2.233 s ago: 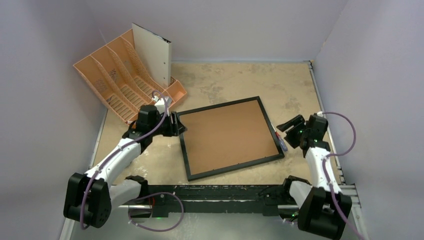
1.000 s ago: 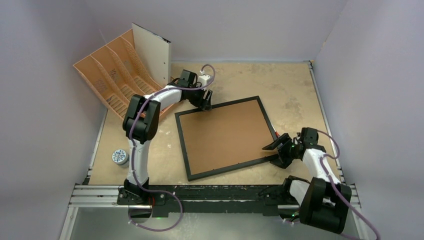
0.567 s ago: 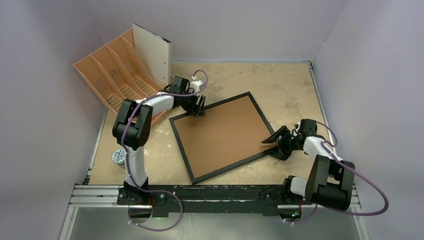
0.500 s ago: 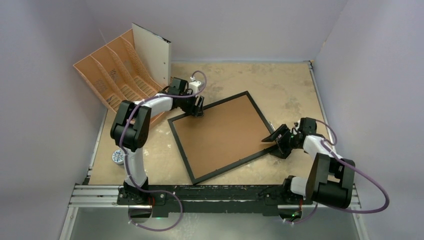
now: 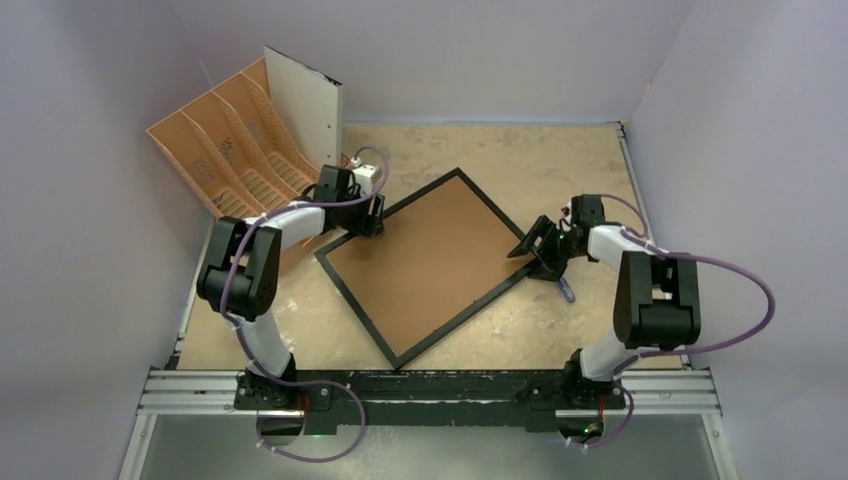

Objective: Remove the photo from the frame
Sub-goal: Adjust the photo frame at the center of the board.

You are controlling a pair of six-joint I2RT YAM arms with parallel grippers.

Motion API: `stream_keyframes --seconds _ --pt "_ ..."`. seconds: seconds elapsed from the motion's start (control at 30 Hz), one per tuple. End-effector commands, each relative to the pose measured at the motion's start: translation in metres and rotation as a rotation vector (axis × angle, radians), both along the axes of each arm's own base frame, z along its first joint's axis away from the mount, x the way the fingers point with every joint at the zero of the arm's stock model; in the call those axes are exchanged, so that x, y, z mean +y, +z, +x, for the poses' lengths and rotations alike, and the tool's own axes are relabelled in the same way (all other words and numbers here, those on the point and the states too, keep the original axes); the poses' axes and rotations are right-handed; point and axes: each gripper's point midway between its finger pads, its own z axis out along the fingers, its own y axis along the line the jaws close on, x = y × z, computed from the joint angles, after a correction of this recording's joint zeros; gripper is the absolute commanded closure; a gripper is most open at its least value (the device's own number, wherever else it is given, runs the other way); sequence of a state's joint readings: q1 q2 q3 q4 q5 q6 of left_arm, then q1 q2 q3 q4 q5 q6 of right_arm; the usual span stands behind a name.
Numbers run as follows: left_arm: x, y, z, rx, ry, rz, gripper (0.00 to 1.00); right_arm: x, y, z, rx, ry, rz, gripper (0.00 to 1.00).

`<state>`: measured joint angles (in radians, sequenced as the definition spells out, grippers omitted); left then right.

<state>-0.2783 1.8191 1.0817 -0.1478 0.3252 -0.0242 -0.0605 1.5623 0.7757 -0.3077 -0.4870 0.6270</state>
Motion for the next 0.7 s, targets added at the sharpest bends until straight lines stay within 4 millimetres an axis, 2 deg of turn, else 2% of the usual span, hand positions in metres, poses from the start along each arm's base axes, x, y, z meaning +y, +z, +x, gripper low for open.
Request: stream_keyframes --seconds 0.0,0.2,0.33,0.53,0.63,0.67 --pt "-0.025 0.001 -0.066 0.209 -0.047 -0.122 0.38 -0.003 0.024 0.062 -0.180 0.034 -0.028 0.25" --pt "-0.028 0.004 -0.079 0.230 -0.029 -0.174 0.38 -0.005 0.016 0.088 -0.165 0.074 -0.039 0.25" --pt "-0.031 0.002 -0.089 0.257 -0.027 -0.206 0.38 -0.001 0.011 0.099 -0.158 0.093 -0.014 0.25" --pt "-0.028 -0.008 -0.127 0.312 0.000 -0.272 0.38 0.013 0.014 0.110 -0.189 0.192 -0.030 0.25" --pt "-0.026 -0.010 -0.145 0.327 0.043 -0.311 0.38 0.012 0.013 0.116 -0.187 0.218 -0.043 0.25" --pt "-0.024 -0.011 -0.150 0.329 0.066 -0.318 0.38 0.020 0.014 0.117 -0.194 0.244 -0.050 0.25"
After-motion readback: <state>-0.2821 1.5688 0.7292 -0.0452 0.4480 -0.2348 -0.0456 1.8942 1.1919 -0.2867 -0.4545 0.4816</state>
